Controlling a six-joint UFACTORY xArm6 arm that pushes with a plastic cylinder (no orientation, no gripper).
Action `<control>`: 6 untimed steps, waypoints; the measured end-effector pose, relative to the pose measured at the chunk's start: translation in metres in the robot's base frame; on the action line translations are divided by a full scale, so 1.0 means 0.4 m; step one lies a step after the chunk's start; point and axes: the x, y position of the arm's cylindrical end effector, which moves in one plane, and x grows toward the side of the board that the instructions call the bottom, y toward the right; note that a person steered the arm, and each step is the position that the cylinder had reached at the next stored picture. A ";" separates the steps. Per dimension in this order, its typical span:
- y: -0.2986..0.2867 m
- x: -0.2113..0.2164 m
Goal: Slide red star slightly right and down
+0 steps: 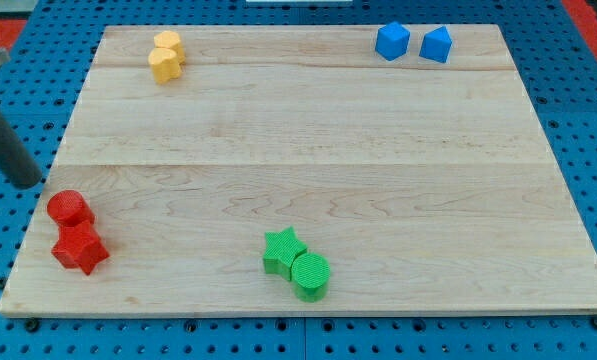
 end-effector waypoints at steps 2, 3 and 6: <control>0.030 0.221; 0.194 0.146; 0.356 0.103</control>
